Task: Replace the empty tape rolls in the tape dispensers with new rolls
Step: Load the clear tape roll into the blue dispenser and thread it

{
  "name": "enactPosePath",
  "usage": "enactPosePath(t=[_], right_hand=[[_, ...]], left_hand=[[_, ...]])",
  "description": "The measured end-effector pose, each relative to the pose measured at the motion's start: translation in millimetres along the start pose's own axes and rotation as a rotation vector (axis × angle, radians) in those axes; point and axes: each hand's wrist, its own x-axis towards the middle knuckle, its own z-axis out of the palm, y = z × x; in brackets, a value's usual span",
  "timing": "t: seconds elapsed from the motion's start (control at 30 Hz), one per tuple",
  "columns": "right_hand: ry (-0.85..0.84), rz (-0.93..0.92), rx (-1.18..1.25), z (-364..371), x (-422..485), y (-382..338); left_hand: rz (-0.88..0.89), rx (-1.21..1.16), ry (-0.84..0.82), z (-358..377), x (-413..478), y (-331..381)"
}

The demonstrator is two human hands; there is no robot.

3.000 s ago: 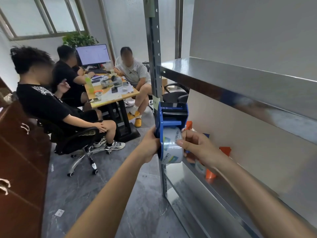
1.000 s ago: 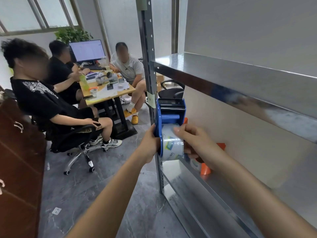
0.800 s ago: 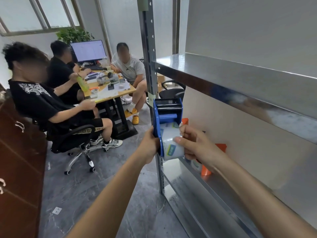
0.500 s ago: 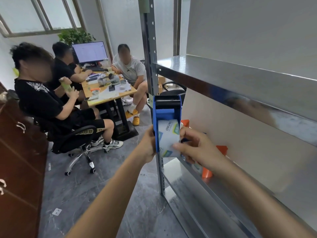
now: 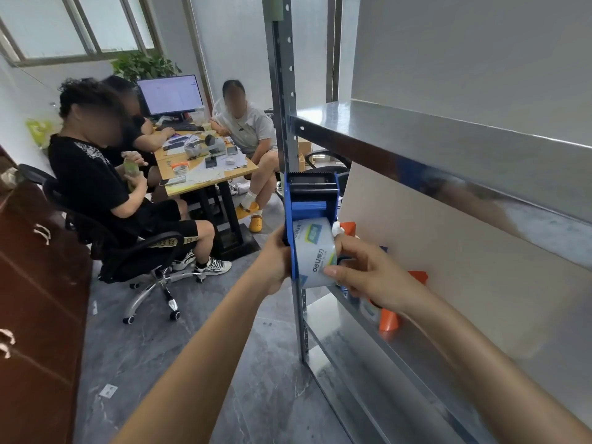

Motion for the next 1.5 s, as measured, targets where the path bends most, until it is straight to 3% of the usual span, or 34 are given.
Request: enactPosePath(t=[0.2, 0.33, 0.57, 0.77, 0.9, 1.07, 1.37, 1.5], right_hand=[[0.084, 0.238, 0.245, -2, 15, -12], [0.067, 0.188, 0.324, 0, 8, -7], [-0.021, -0.035, -0.034, 3, -6, 1], [0.207, -0.051, 0.034, -2, 1, -13], [0.224, -0.066, -0.096, -9, 2, -10], [0.322, -0.038, -0.089, -13, -3, -6], [0.205, -0.028, -0.449, -26, -8, -9], [0.144, 0.009, -0.279, -29, -11, -5]], left_hand=[[0.016, -0.060, -0.018, 5, 0, -5], [0.036, 0.022, -0.050, 4, -1, -8], [0.084, -0.005, -0.063, 1, 0, -6], [0.032, -0.081, -0.100, 8, -2, -5], [0.078, -0.041, -0.167, 14, -5, -1], [0.054, -0.026, -0.142, 21, -3, -2], [0.018, -0.041, -0.173, 34, -1, -5], [0.042, 0.008, -0.197, 39, -2, -4]])
